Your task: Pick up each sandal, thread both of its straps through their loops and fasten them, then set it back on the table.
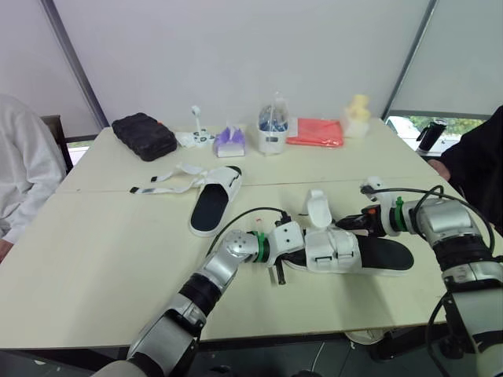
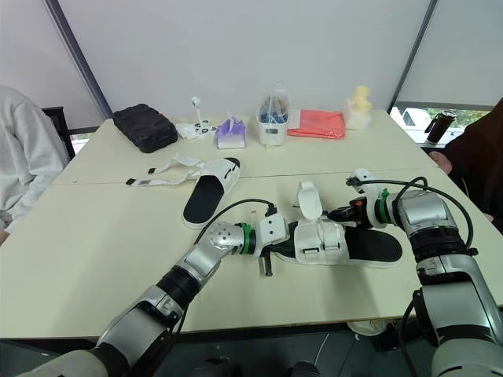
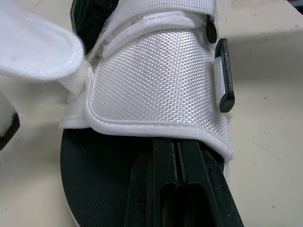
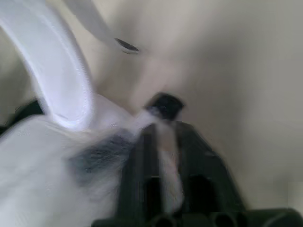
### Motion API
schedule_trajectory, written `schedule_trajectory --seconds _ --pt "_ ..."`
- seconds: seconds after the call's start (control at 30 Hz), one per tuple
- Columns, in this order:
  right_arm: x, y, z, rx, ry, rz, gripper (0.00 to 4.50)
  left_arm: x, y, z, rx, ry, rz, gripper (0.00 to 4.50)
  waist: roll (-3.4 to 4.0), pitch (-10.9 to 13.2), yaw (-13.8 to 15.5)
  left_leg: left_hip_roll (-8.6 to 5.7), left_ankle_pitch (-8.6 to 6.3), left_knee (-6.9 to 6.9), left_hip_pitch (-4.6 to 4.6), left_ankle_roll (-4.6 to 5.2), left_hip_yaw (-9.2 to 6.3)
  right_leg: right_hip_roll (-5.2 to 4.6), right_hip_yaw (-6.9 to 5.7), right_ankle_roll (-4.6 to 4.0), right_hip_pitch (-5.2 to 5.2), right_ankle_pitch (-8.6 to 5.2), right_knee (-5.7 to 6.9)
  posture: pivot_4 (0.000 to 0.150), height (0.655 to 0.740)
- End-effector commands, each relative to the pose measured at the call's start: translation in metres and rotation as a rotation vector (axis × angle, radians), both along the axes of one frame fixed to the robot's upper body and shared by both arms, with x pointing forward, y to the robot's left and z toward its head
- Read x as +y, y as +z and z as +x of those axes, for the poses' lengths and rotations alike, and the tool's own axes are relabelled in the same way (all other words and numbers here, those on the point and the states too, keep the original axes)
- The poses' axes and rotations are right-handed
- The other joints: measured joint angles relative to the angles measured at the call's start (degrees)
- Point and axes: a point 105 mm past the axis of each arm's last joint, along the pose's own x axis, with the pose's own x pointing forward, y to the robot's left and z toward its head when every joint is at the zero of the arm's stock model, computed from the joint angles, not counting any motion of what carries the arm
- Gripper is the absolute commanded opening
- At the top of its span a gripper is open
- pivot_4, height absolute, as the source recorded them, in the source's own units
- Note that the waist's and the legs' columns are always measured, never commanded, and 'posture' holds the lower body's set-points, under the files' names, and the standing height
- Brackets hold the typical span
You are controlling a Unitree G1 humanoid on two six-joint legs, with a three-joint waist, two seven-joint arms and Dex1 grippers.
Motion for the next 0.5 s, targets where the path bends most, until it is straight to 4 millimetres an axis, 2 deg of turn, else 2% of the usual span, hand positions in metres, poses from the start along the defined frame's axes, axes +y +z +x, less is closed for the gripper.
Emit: schedule_trajectory --seconds 0.03,0.07,0.17,0.3,0.37,0.5 --pt "-0.008 0.036 0.014 -0.122 -0.057 0.017 2.44 0.012 -0.036 -0.005 0.078 0.019 0.117 0.00 0.02 0.0 0.0 0.00 0.00 -0.02 -0.01 0.00 0.00 0.00 0.00 0.00 -0.02 0.00 0.00 0.150 0.7400" --pt "-0.010 0.046 0.018 -0.156 -0.079 0.032 2.94 0.012 -0.036 -0.005 0.078 0.018 0.117 0.00 0.08 0.0 0.0 0.00 0.00 -0.02 -0.03 0.00 0.00 0.00 0.02 0.00 -0.05 0.00 0.00 0.150 0.7400" --pt "-0.006 0.072 0.026 -0.247 -0.077 0.066 2.94 0.011 -0.036 -0.005 0.077 0.015 0.117 0.00 0.11 0.0 0.0 -0.01 0.00 -0.03 -0.07 0.00 0.01 0.00 0.03 -0.01 -0.10 0.01 0.00 0.150 0.7400" --pt "0.024 0.099 0.027 -0.243 -0.003 0.278 2.94 0.011 -0.035 -0.005 0.076 0.012 0.118 0.00 0.11 0.0 0.0 -0.01 0.00 -0.06 -0.07 0.00 0.01 0.00 0.03 -0.01 -0.10 0.01 -0.01 0.150 0.7400" --pt "0.033 0.098 0.026 -0.220 0.028 0.299 2.94 0.011 -0.035 -0.005 0.076 0.011 0.118 0.00 0.10 0.0 0.0 0.00 0.00 -0.06 -0.07 0.00 -0.01 0.00 0.02 -0.01 -0.09 0.01 0.00 0.150 0.7400" --pt "0.042 0.084 0.026 -0.167 0.064 0.283 2.94 0.010 -0.036 -0.005 0.075 0.013 0.116 0.00 0.11 0.0 0.1 -0.02 0.00 -0.05 -0.07 0.00 -0.01 0.00 0.02 -0.01 -0.09 0.01 -0.01 0.150 0.7400"
